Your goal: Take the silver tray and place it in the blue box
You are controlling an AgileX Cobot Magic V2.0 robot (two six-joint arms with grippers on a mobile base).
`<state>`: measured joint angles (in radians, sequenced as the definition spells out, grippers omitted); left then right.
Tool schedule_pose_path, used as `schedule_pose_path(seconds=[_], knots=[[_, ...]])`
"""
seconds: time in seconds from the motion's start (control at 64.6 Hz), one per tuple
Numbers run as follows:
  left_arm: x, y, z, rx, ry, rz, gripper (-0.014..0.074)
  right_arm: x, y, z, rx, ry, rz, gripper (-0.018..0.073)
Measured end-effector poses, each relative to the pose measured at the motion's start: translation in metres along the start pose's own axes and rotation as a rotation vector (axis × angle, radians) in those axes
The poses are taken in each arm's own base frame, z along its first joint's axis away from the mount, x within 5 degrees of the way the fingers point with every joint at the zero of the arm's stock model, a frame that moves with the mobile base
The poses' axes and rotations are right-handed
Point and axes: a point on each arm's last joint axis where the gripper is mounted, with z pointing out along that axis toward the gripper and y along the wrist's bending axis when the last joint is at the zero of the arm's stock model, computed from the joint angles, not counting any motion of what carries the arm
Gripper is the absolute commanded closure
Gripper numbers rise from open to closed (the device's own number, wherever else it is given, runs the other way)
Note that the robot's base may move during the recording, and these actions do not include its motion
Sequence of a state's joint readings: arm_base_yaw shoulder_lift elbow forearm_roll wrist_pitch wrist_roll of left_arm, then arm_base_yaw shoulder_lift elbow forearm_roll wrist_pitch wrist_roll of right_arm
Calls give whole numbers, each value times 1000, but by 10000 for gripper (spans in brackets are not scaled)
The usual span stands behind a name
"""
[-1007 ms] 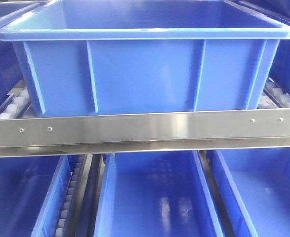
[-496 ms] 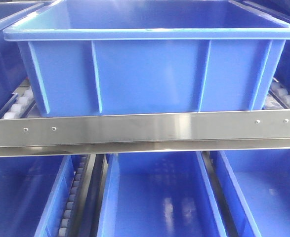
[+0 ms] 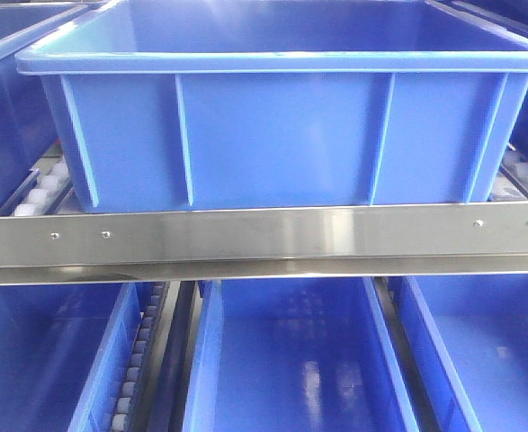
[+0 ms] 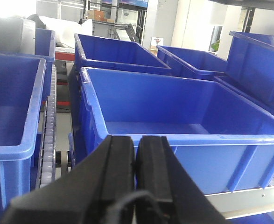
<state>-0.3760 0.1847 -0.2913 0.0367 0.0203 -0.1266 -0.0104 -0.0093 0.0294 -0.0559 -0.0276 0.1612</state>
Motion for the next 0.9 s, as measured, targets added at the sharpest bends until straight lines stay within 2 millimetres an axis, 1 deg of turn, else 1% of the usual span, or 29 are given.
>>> schedule_pose_path(seconds=[0.155, 0.434, 0.589, 0.774, 0.898], knots=[[0, 0, 0, 0, 0, 0, 603, 3, 2, 0, -44, 38, 2, 503], [0, 0, 0, 0, 0, 0, 603, 4, 2, 0, -41, 42, -57, 503], [0, 0, 0, 0, 0, 0, 603, 4, 2, 0, -40, 44, -57, 503], [0, 0, 0, 0, 0, 0, 603, 4, 2, 0, -39, 50, -9, 503], [0, 0, 0, 0, 0, 0, 603, 4, 2, 0, -39, 50, -20, 503]])
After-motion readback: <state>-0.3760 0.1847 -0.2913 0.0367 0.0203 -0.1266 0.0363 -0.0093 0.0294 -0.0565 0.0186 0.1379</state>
